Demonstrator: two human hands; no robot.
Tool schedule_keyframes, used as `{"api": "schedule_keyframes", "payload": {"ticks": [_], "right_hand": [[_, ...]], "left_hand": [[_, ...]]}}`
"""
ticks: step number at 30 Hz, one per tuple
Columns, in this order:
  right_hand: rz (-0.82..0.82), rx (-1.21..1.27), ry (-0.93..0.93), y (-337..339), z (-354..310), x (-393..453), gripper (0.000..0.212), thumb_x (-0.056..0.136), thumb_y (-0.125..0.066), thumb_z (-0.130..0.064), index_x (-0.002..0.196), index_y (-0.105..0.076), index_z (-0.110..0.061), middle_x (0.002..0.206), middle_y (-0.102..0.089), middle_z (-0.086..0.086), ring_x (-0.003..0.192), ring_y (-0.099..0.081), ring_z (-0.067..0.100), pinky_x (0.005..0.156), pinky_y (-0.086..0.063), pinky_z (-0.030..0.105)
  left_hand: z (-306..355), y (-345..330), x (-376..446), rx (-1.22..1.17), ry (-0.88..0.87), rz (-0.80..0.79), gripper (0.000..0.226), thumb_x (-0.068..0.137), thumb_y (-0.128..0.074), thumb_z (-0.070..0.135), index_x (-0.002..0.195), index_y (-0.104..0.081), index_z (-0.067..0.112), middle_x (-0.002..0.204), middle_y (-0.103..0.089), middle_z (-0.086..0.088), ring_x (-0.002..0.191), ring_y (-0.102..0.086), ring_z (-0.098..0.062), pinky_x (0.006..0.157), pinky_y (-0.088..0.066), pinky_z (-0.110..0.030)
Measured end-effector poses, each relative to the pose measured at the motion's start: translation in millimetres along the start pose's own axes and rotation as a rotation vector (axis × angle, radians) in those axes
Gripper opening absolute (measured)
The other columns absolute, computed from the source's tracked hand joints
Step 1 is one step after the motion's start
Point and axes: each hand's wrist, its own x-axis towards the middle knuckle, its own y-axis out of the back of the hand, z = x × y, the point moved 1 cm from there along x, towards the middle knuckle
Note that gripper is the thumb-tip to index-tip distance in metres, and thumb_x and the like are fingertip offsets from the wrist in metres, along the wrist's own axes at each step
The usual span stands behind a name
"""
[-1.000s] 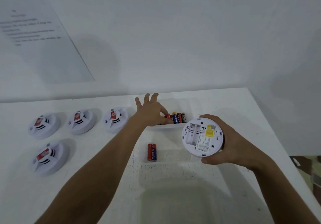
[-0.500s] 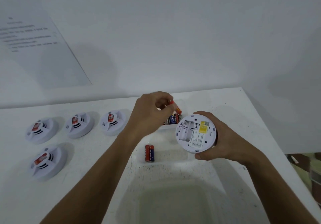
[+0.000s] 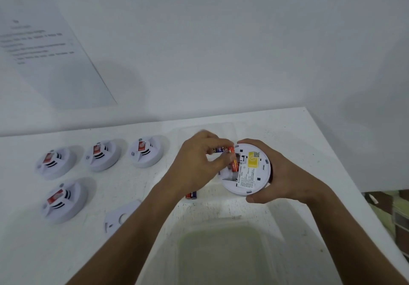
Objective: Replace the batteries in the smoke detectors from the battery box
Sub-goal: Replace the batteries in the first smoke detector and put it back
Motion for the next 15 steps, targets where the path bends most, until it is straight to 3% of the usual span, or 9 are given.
{"api": "schedule_keyframes", "payload": {"ticks": [3, 6, 9, 15], "right_hand": [[-0.001, 0.003, 0.012, 2, -3, 1, 0.095, 0.056, -0.087, 0.000, 0.137, -0.043, -0.022, 0.122, -0.060, -0.015, 0.118, -0.058, 0.015, 0.086, -0.054, 0.023], [0.002, 0.011, 0.018, 4, -4, 2, 0.095, 0.056, -0.086, 0.002, 0.137, -0.044, -0.023, 0.124, -0.059, -0.013, 0.119, -0.058, 0.017, 0.086, -0.055, 0.026], [-0.004, 0.004, 0.016, 6, -3, 2, 0.094, 0.057, -0.087, 0.001, 0.138, -0.043, -0.019, 0.128, -0.058, -0.011, 0.123, -0.055, 0.019, 0.091, -0.054, 0.026], [-0.015, -0.001, 0.012, 5, -2, 5, 0.094, 0.056, -0.086, -0.001, 0.137, -0.043, -0.016, 0.127, -0.058, -0.009, 0.123, -0.055, 0.021, 0.093, -0.054, 0.029]], "left_hand": [[-1, -3, -2, -0.018, -0.028, -0.067, 0.032, 0.083, -0.067, 0.044, 0.114, -0.068, 0.037, 0.101, -0.048, 0.015, 0.098, -0.049, 0.005, 0.078, -0.036, -0.004], [-2, -2, -9, -0.090, 0.010, -0.240, 0.065, 0.065, -0.070, 0.060, 0.127, -0.055, 0.048, 0.120, -0.047, 0.019, 0.111, -0.049, 0.004, 0.086, -0.044, -0.013], [-8, 0, -11, -0.056, -0.023, -0.351, 0.095, 0.054, -0.088, 0.049, 0.137, -0.043, 0.049, 0.127, -0.046, 0.023, 0.109, -0.053, -0.001, 0.087, -0.053, -0.022], [-12, -2, -10, -0.126, -0.015, -0.337, 0.087, 0.057, -0.092, 0.028, 0.134, -0.052, 0.038, 0.126, -0.045, 0.020, 0.111, -0.053, -0.003, 0.087, -0.055, -0.024]]}}
